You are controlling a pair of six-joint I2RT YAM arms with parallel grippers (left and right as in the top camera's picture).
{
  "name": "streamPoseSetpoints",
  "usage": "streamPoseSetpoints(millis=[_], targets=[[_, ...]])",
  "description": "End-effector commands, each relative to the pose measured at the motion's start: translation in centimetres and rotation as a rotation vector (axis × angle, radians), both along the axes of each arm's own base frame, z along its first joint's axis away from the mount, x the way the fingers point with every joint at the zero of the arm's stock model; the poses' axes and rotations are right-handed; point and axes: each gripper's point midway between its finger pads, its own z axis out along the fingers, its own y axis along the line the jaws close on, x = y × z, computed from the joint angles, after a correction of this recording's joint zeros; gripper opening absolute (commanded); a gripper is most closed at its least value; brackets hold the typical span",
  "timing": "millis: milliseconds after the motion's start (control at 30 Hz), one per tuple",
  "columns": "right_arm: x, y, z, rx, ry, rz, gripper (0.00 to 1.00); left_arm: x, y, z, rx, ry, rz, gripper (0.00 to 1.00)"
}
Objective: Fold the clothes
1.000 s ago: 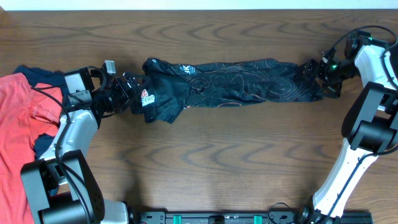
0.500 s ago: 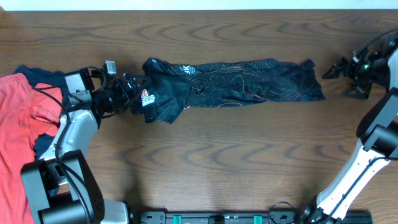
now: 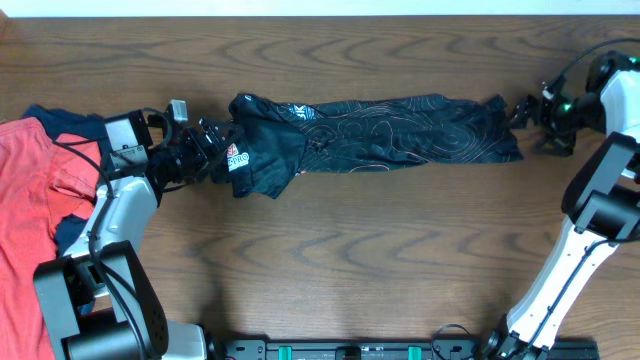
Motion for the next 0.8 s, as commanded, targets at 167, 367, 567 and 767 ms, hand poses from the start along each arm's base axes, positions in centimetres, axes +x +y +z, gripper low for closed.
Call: streamPoseSetpoints(millis=[167,367,567,767], targets=[[1.2,3.3,1.7,0.191,-0.215,0.193,0.96,0.2,0.0,0.6,-0.001,-0.020,-0.017,0.90],[0.6,5.1,3.2,0.293,-0.314,0.306,0.98,0.0,0.0,0.5,-0.004,-0.011,-0.016,0.90],[-0.1,5.6,3.4,0.314,-0.296,0.323,0.85,0.0,-0.1,0.5,-0.006,-0.011,-0.018,0.90],[0.0,4.1,2.9,0.285,-0.247,0.241,0.99,-0.1,-0.1,0.5,-0.008,-0.006,-0.018,0.90]])
